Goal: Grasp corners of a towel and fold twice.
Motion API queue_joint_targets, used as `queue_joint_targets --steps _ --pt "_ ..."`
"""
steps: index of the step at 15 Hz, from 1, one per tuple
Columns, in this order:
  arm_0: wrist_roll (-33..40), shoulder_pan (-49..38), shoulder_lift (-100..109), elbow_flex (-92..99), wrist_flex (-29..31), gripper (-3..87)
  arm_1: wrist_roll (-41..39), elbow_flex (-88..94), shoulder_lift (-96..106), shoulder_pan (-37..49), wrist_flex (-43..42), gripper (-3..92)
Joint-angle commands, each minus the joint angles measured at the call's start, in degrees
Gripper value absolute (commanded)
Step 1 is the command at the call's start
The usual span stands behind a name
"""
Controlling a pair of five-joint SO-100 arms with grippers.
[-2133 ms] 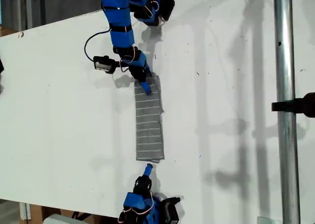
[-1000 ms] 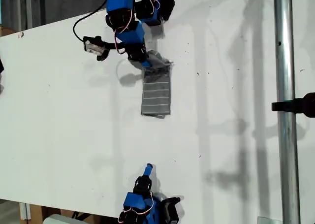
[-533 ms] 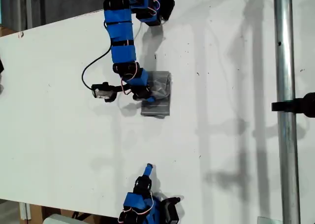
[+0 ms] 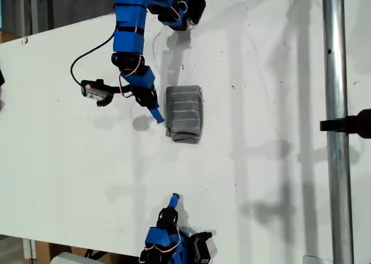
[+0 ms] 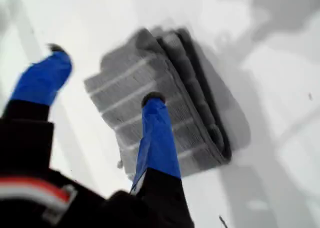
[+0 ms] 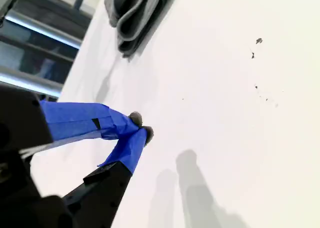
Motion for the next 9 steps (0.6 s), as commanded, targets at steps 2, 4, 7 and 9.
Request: queue_joint_targets --steps 2,4,7,9 --pt "-5.89 -0.53 0.18 1.05 0.88 -0.3 7.03 21.62 23.47 1.05 7.29 -0.2" --pt "-12.04 -0.35 0.18 1.05 0.62 -0.1 11.34 37.62 38.14 0.88 7.56 -0.2" --pt "-16.26 -1.58 0.00 1.05 5.45 -0.1 12.74 45.44 45.97 0.53 12.92 -0.2" --pt "-9.40 -1.41 -0.09 1.05 5.45 -0.1 16.44 50.19 46.85 0.35 12.04 -0.2"
